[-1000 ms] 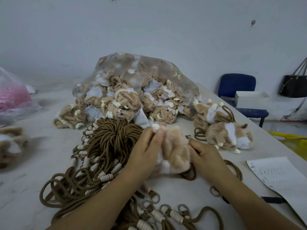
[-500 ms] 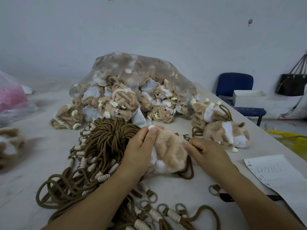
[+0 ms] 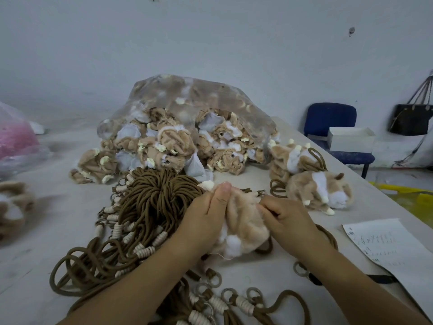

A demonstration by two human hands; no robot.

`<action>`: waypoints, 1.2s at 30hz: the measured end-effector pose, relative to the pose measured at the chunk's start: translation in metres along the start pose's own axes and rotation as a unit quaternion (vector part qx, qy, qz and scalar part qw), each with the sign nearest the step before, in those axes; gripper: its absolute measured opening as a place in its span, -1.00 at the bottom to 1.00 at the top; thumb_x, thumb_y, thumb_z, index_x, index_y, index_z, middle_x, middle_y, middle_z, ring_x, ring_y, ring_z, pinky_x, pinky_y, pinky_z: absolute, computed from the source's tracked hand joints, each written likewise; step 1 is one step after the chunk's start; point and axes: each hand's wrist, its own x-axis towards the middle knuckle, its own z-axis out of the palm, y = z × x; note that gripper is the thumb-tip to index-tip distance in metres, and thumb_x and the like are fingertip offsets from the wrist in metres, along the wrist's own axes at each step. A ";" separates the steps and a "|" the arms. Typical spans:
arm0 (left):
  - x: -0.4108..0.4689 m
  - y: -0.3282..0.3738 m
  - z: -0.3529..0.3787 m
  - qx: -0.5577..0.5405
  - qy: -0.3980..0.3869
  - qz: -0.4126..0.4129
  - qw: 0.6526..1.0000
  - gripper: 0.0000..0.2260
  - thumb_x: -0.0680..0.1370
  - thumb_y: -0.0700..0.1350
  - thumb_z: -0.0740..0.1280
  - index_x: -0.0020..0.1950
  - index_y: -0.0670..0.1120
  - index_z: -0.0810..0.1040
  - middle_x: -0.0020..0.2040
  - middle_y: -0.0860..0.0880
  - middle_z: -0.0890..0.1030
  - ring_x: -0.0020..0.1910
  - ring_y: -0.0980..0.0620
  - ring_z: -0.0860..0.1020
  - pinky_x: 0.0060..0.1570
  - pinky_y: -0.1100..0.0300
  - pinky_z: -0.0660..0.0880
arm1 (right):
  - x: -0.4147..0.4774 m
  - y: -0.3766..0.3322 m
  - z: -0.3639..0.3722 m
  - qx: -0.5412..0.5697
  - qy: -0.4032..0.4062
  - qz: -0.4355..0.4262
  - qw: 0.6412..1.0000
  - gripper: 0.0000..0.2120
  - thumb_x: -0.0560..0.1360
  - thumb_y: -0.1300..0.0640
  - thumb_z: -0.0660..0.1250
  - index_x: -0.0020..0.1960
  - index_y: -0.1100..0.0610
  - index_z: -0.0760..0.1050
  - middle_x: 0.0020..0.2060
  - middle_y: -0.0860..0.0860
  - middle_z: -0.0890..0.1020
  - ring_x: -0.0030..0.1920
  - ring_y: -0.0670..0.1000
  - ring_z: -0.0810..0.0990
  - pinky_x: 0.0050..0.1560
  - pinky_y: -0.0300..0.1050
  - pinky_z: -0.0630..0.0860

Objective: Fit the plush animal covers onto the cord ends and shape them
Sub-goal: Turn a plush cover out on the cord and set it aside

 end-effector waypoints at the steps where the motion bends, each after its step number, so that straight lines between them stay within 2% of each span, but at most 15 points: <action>1: 0.001 -0.001 0.000 0.002 -0.005 -0.007 1.000 -0.67 0.51 0.26 0.12 -0.09 0.11 0.58 -0.16 -0.02 0.67 -0.17 0.13 0.64 -0.13 0.28 0.55 | -0.002 0.001 0.002 0.017 -0.006 0.014 1.000 -0.65 0.55 0.01 0.26 -0.40 -0.06 0.32 -0.48 -0.14 0.46 -0.43 -0.15 0.41 -0.42 -0.31 0.27; 4: 0.001 -0.006 -0.001 -0.007 0.005 -0.032 0.999 -0.66 0.52 0.32 0.13 -0.13 0.19 0.63 -0.11 0.09 0.68 -0.07 0.19 0.63 -0.04 0.28 0.52 | -0.006 0.000 0.007 0.078 -0.030 0.068 0.994 -0.63 0.55 0.06 0.28 -0.42 -0.02 0.34 -0.49 -0.05 0.45 -0.45 -0.14 0.34 -0.41 -0.24 0.27; 6: 0.001 -0.010 -0.001 0.001 0.024 -0.031 0.999 -0.64 0.46 0.30 0.15 -0.11 0.11 0.63 -0.12 0.04 0.69 -0.09 0.16 0.64 -0.04 0.23 0.54 | -0.006 -0.002 0.010 0.093 -0.036 0.094 0.991 -0.61 0.55 0.03 0.27 -0.44 -0.08 0.34 -0.52 -0.07 0.41 -0.46 -0.15 0.32 -0.43 -0.27 0.27; 8: 0.000 -0.010 -0.002 0.010 0.043 -0.020 0.999 -0.59 0.44 0.30 0.17 -0.11 0.01 0.61 -0.17 0.02 0.67 -0.18 0.17 0.63 -0.14 0.27 0.56 | -0.005 -0.003 0.011 0.091 -0.037 0.103 0.990 -0.61 0.55 -0.01 0.25 -0.45 -0.07 0.33 -0.53 -0.05 0.40 -0.47 -0.15 0.31 -0.42 -0.25 0.29; 11: -0.001 -0.008 -0.004 0.005 0.061 -0.003 0.998 -0.62 0.47 0.30 0.20 -0.14 0.03 0.59 -0.29 0.08 0.62 -0.32 0.27 0.55 -0.31 0.39 0.49 | -0.005 -0.002 0.008 0.092 -0.043 0.096 0.990 -0.60 0.50 -0.17 0.20 -0.39 0.07 0.33 -0.47 0.06 0.44 -0.47 -0.13 0.32 -0.42 -0.19 0.28; 14: 0.000 -0.008 -0.006 0.002 0.079 0.009 0.997 -0.76 0.57 0.21 0.20 -0.07 0.19 0.63 -0.17 0.15 0.67 -0.17 0.26 0.62 -0.22 0.43 0.50 | -0.005 0.001 0.006 0.071 -0.041 0.082 0.993 -0.50 0.40 -0.36 0.06 -0.38 0.07 0.33 -0.48 -0.03 0.44 -0.45 -0.13 0.33 -0.40 -0.19 0.29; 16: 0.001 -0.007 -0.007 -0.004 0.100 0.013 0.995 -0.78 0.60 0.17 0.19 -0.04 0.20 0.63 -0.11 0.16 0.68 -0.11 0.24 0.63 -0.17 0.41 0.51 | -0.004 0.003 0.005 0.056 -0.042 0.073 0.995 -0.45 0.39 -0.39 0.03 -0.36 0.09 0.33 -0.46 -0.04 0.43 -0.44 -0.11 0.36 -0.39 -0.21 0.29; 19: 0.001 -0.004 -0.009 -0.002 0.104 0.020 0.994 -0.76 0.55 0.21 0.17 -0.06 0.23 0.62 -0.11 0.19 0.67 -0.11 0.25 0.62 -0.16 0.41 0.51 | -0.004 0.002 0.004 0.062 -0.044 0.082 0.994 -0.42 0.39 -0.39 0.04 -0.35 0.14 0.34 -0.48 -0.05 0.41 -0.45 -0.12 0.35 -0.39 -0.25 0.29; 21: 0.001 -0.004 -0.008 -0.001 0.090 0.021 0.996 -0.72 0.53 0.23 0.14 -0.05 0.22 0.63 -0.09 0.19 0.67 -0.09 0.26 0.62 -0.15 0.41 0.51 | -0.004 -0.004 0.006 0.080 -0.046 0.102 0.991 -0.48 0.40 -0.36 0.07 -0.37 0.10 0.33 -0.52 -0.11 0.39 -0.46 -0.14 0.33 -0.39 -0.27 0.30; 25: 0.001 -0.005 0.000 0.001 0.076 0.015 0.997 -0.50 0.47 0.27 0.11 -0.02 -0.09 0.61 -0.17 -0.10 0.64 -0.22 0.09 0.61 -0.24 0.25 0.54 | -0.003 -0.014 0.011 0.109 -0.058 0.139 0.983 -0.63 0.57 -0.06 0.20 -0.35 0.11 0.39 -0.51 -0.11 0.41 -0.46 -0.17 0.33 -0.40 -0.32 0.31; 27: 0.000 -0.003 0.002 0.004 0.071 0.009 0.997 -0.50 0.44 0.27 0.10 -0.09 -0.12 0.58 -0.24 -0.14 0.61 -0.33 0.14 0.56 -0.30 0.27 0.49 | -0.003 -0.017 0.010 0.115 -0.064 0.143 0.981 -0.65 0.59 0.01 0.21 -0.32 0.15 0.42 -0.48 -0.08 0.44 -0.45 -0.16 0.33 -0.40 -0.31 0.28; 30: 0.001 -0.003 0.001 0.006 0.062 -0.011 0.998 -0.57 0.43 0.28 0.10 -0.17 -0.03 0.55 -0.34 0.04 0.61 -0.34 0.22 0.54 -0.31 0.31 0.47 | -0.003 -0.017 0.008 0.119 -0.067 0.137 0.981 -0.63 0.59 0.02 0.22 -0.31 0.20 0.41 -0.45 -0.01 0.43 -0.43 -0.15 0.31 -0.38 -0.25 0.27; 33: 0.001 -0.008 0.000 0.009 0.064 -0.010 0.998 -0.50 0.43 0.31 0.10 -0.23 -0.11 0.53 -0.39 0.05 0.55 -0.35 0.15 0.52 -0.28 0.16 0.49 | -0.004 -0.014 0.009 0.117 -0.055 0.112 0.985 -0.62 0.59 0.04 0.22 -0.41 0.00 0.35 -0.51 -0.09 0.40 -0.45 -0.16 0.32 -0.41 -0.29 0.26; 35: -0.001 -0.010 0.000 0.002 0.064 -0.004 0.998 -0.43 0.44 0.31 0.11 -0.22 -0.20 0.52 -0.37 -0.01 0.53 -0.34 0.11 0.51 -0.27 0.11 0.49 | -0.004 -0.010 0.007 0.101 -0.051 0.095 0.989 -0.61 0.57 -0.07 0.18 -0.43 -0.06 0.31 -0.51 -0.10 0.41 -0.46 -0.15 0.34 -0.41 -0.25 0.30; 36: -0.002 -0.010 -0.001 -0.006 0.066 0.000 0.998 -0.44 0.45 0.30 0.12 -0.22 -0.20 0.53 -0.38 0.02 0.54 -0.35 0.15 0.51 -0.31 0.18 0.48 | -0.004 -0.008 0.005 0.082 -0.051 0.085 0.992 -0.61 0.53 -0.18 0.12 -0.41 -0.06 0.31 -0.50 -0.09 0.43 -0.45 -0.13 0.36 -0.40 -0.22 0.31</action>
